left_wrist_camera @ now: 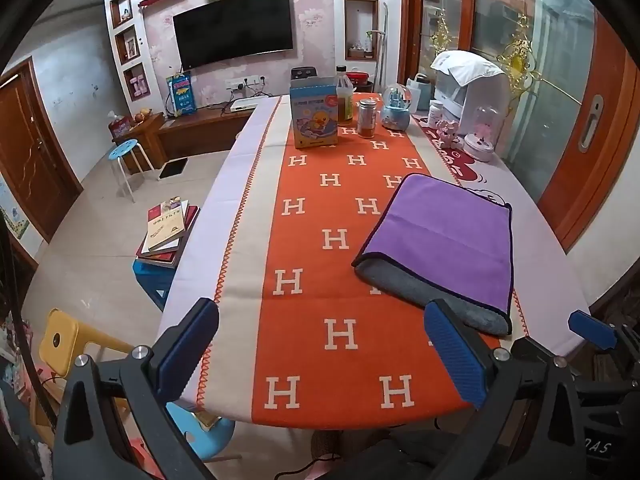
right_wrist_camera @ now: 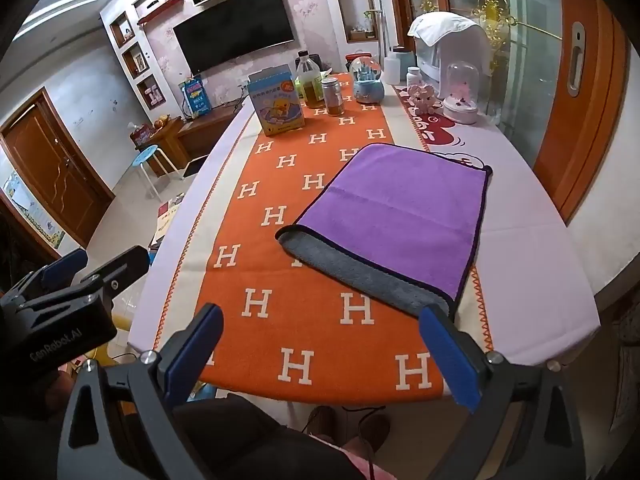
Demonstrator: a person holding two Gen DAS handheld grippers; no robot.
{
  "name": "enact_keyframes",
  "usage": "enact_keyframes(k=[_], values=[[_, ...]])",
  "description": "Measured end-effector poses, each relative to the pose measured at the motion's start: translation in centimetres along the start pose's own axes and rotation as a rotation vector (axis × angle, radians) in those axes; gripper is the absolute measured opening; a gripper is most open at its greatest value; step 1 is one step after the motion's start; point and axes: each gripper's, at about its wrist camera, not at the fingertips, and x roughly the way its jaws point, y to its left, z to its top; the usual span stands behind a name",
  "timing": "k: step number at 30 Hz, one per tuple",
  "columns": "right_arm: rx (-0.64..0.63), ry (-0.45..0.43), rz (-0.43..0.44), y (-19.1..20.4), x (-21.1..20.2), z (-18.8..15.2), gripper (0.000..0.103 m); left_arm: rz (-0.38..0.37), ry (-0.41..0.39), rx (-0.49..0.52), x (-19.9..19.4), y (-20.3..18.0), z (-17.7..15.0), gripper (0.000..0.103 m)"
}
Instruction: Fold towel
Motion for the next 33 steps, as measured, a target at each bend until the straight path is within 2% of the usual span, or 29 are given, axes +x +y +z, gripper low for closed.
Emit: enact_keyframes(k=[33], values=[[0.005, 0.016, -0.001, 0.44, 0.59, 0.15, 0.099, -0.008, 0.012, -0.009, 0.19, 0.43, -0.19, 0.102]])
